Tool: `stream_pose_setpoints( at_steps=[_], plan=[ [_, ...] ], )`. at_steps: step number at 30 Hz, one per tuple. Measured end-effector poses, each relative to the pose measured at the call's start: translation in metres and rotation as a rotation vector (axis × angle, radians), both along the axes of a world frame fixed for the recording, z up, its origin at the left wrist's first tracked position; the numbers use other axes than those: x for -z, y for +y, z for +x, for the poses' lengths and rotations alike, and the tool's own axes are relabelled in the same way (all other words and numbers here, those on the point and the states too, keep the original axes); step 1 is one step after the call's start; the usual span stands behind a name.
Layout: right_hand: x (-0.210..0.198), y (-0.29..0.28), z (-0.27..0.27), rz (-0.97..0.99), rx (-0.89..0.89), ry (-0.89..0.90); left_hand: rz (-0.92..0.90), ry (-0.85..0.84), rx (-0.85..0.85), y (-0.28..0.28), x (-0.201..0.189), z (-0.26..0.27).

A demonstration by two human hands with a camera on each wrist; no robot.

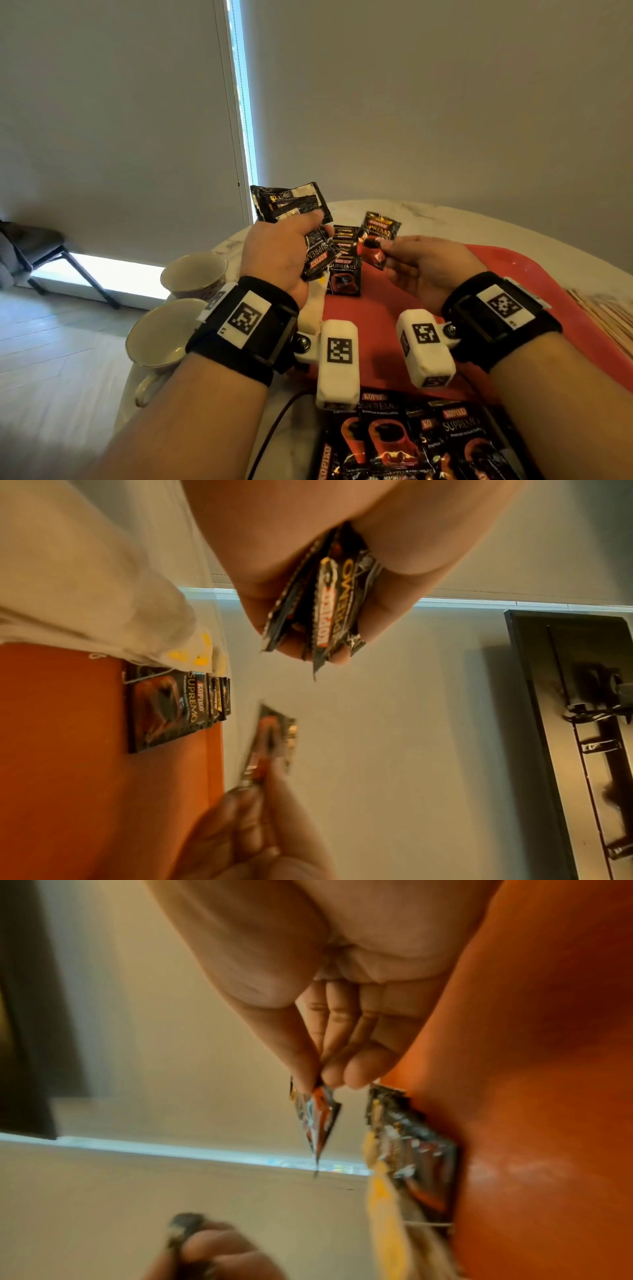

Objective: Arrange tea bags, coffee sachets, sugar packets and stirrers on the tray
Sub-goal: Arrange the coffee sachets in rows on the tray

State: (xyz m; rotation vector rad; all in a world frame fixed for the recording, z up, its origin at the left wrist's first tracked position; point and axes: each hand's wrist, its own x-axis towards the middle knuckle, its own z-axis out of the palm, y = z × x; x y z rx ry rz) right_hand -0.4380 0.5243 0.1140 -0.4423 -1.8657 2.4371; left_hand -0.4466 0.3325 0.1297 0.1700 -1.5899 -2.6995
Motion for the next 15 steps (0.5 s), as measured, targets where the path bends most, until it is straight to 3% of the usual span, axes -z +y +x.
stream_pose_setpoints(
  at_steps=[6, 15],
  plan=[
    [0.016, -0.007, -0.007, 0.215, -0.1, -0.259, 0.016, -0.005, -0.015, -0.001, -0.002, 0.001],
    [0.012, -0.018, -0.008, 0.409, -0.167, -0.312, 0.012, -0.008, -0.01, -0.003, 0.002, -0.005]
  ],
)
